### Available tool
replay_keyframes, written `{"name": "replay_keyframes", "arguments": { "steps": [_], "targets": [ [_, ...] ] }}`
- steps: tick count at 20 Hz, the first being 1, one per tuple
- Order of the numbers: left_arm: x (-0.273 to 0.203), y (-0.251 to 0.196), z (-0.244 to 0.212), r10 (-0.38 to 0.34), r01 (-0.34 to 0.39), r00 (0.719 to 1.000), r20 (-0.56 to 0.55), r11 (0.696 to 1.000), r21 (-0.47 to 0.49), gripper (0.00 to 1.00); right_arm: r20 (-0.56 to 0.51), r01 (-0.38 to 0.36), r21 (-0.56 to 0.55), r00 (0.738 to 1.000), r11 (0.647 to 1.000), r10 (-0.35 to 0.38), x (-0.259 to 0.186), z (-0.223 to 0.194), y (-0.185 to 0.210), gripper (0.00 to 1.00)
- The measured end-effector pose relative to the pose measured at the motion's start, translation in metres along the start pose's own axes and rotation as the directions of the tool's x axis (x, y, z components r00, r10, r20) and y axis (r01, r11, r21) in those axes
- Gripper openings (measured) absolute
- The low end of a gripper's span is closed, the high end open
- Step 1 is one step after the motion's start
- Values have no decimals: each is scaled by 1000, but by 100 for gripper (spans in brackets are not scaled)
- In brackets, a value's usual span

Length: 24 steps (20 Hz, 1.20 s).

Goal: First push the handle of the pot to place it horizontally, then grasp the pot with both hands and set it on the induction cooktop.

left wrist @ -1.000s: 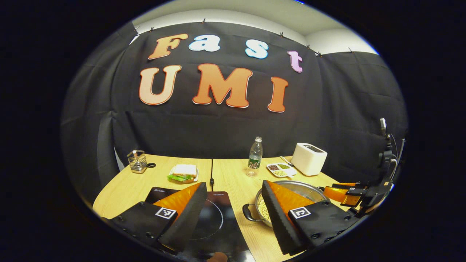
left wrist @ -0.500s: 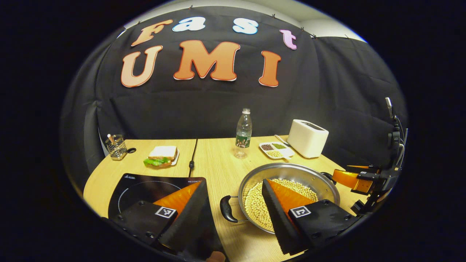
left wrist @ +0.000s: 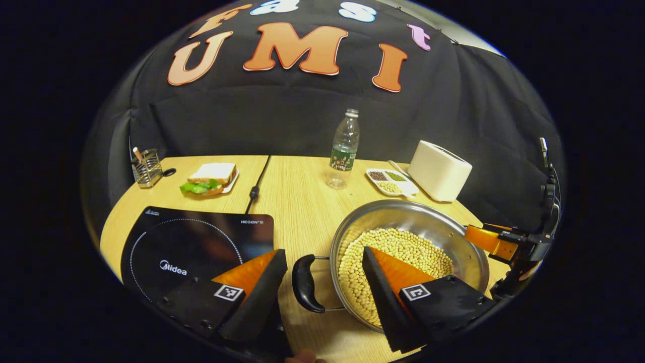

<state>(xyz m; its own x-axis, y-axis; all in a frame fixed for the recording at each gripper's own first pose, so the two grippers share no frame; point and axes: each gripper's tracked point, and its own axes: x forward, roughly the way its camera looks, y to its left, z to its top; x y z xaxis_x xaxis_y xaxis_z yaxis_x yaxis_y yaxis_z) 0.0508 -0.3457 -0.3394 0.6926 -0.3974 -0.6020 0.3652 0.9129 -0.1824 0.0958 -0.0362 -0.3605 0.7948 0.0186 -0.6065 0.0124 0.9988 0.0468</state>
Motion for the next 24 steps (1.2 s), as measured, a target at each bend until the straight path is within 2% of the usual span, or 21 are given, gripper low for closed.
{"name": "replay_keyframes", "arguments": {
  "steps": [4,8,9,10,13,17,20,24],
  "targets": [
    [11,1,-20,-7,2,997,-78,998,-59,98,-31,-3,-3,1000,1000,3,11,-8,2,95],
    [18,-3,-20,-22,19,996,-86,999,-32,96,-65,-22,0,998,1000,21,18,-16,5,95],
    [19,3,-23,11,-13,995,-101,1000,-14,94,-81,-20,6,997,1000,20,19,-19,5,94],
    [21,12,-24,45,-44,993,-114,999,14,90,-86,-5,3,996,1000,5,24,-18,-1,93],
    [23,10,-24,53,-53,991,-121,999,-1,65,-87,-16,-4,996,1000,15,26,-18,-3,71],
    [20,9,-25,62,-61,990,-123,998,7,58,-120,-29,61,992,998,36,17,-19,-8,56],
    [8,4,-23,46,-47,989,-139,999,-5,58,-114,-26,81,993,996,36,3,-14,-10,55],
    [-18,8,0,34,-34,994,-103,999,1,57,-72,-44,91,996,995,51,-21,8,1,54]
  ]
}}
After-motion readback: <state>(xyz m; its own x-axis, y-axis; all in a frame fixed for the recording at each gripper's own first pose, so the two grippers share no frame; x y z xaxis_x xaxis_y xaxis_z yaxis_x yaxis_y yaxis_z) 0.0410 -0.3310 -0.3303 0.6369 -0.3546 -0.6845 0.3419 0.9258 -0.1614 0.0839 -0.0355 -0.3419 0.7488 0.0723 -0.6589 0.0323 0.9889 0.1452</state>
